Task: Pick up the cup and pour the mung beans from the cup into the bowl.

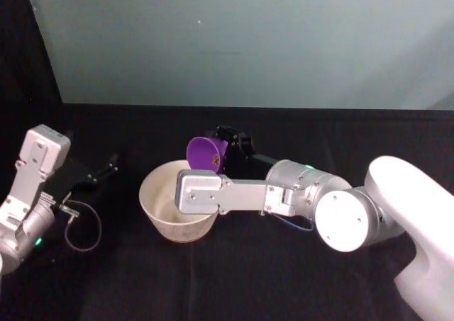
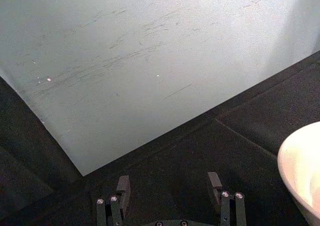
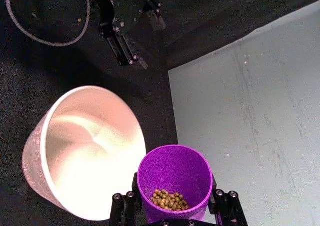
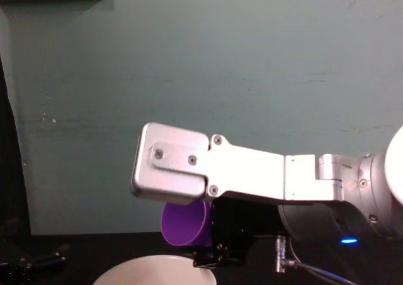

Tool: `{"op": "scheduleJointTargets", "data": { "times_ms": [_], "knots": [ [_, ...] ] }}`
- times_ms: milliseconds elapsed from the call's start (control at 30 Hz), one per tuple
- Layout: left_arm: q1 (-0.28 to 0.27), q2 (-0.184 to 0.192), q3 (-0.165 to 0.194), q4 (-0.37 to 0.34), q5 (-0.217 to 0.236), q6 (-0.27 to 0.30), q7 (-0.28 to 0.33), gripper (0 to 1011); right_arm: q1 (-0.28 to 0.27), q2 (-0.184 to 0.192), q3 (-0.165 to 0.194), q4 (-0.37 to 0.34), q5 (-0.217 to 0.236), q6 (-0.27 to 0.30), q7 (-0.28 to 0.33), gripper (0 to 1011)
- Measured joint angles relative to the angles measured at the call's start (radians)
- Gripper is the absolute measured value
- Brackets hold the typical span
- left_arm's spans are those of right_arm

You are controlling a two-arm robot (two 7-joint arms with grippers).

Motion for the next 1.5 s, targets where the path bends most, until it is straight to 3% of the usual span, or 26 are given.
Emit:
{"op": "scheduleJointTargets", "data": {
  "times_ms": [767,1500],
  "knots": [
    [0.0,0.0,0.0,0.0,0.0,0.0,0.0,1011,0.015,-0.007,-0.047,0.01,-0.145,-0.004,0.025,726],
    [0.0,0.0,0.0,0.0,0.0,0.0,0.0,1011,0.021,-0.012,-0.072,0.01,-0.229,-0.008,0.031,726]
  ]
}}
